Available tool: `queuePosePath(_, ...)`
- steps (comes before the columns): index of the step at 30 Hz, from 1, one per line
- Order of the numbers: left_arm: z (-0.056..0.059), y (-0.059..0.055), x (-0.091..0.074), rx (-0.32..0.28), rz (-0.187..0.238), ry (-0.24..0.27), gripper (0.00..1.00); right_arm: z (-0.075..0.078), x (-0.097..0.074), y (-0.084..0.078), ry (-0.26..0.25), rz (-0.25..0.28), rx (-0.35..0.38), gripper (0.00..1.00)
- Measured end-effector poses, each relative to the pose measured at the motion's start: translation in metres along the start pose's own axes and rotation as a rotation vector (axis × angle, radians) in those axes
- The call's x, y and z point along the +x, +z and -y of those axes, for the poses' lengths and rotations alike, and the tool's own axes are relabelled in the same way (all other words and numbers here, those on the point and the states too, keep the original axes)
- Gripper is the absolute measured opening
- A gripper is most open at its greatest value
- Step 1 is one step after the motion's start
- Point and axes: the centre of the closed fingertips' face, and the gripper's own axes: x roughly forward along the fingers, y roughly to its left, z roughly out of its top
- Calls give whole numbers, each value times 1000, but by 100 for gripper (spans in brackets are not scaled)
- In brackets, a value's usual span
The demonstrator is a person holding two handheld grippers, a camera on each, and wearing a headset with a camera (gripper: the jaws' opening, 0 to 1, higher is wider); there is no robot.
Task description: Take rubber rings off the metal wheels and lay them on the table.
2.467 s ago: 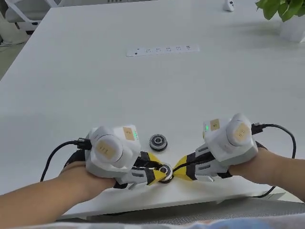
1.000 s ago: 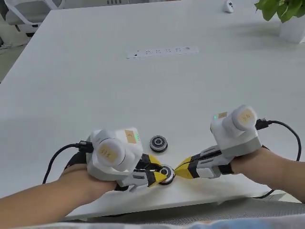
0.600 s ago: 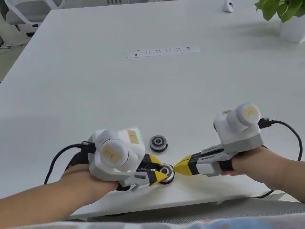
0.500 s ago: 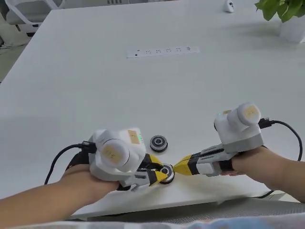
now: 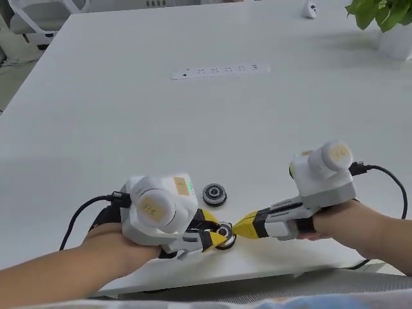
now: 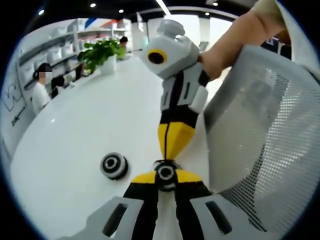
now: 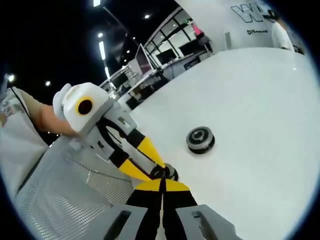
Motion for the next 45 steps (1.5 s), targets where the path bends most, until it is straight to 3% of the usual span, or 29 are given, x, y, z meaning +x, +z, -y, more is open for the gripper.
queuePosePath(8, 0, 0, 0, -1, 2, 0, 11, -7, 6, 1, 37, -6, -4, 0)
queuePosePath(9, 0, 0, 0, -1, 3, 1, 11, -10, 7, 3, 53, 2, -11, 0)
queuePosePath(10, 0, 0, 0, 0, 1, 3, 11, -28, 9, 0, 113, -12, 36, 0)
queuePosePath(11, 0, 0, 0, 1, 2, 1, 11, -17, 8, -3, 66, -46, -61, 0)
queuePosePath(12, 0, -1, 0, -1, 4, 2, 11, -19, 11, 4, 71, -14, -35, 0)
queuePosePath(21, 0, 0, 1, 12, 9, -4, 12, -6, 9, 0, 50, -11, -43, 0)
queuePosePath(29, 3, 4, 1, 34, 27, -29, 15, -6, 5, 3, 42, 4, -37, 0)
queuePosePath(34, 2, 12, -5, 1, 59, -40, 18, -4, 3, 5, 38, 18, -31, 0)
queuePosePath(45, 3, 12, -23, -13, 73, -68, 26, -7, 2, 9, 38, 40, -24, 0)
